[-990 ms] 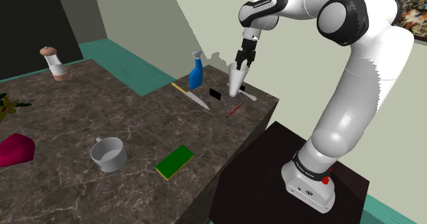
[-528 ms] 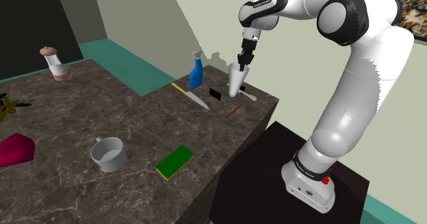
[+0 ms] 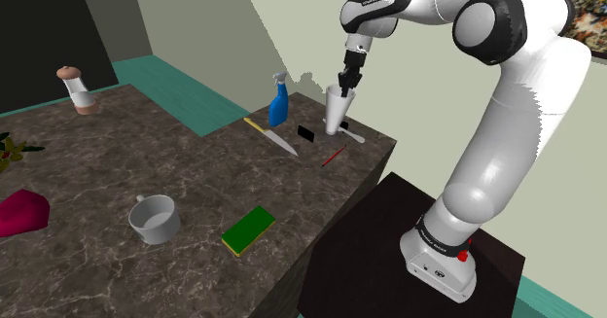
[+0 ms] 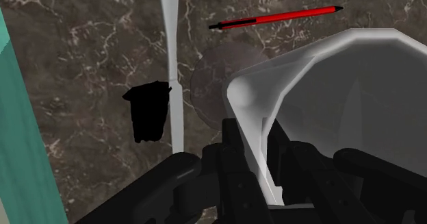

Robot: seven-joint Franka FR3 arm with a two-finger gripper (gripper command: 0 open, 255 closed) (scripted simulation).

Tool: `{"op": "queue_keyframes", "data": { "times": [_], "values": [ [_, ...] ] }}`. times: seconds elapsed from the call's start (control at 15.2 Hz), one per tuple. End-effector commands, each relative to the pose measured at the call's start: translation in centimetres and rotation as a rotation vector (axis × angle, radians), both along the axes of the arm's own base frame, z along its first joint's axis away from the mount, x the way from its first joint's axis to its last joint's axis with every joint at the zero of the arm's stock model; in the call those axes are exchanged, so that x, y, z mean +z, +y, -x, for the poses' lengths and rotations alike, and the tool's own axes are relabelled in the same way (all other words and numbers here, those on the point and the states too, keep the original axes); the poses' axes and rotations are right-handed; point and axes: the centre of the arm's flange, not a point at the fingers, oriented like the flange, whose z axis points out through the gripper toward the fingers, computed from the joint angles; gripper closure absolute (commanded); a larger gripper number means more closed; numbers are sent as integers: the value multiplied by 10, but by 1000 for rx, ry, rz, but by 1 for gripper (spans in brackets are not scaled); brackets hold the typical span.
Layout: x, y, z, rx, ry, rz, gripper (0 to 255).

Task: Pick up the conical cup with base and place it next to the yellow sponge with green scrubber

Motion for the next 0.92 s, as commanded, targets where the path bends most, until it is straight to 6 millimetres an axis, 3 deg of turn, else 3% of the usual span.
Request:
{"op": "queue_keyframes", "data": {
  "times": [0.0, 0.86],
  "values": [
    [10, -1, 1, 0, 0, 0, 255],
    [79, -1, 1, 0, 0, 0, 255]
  ]
}}
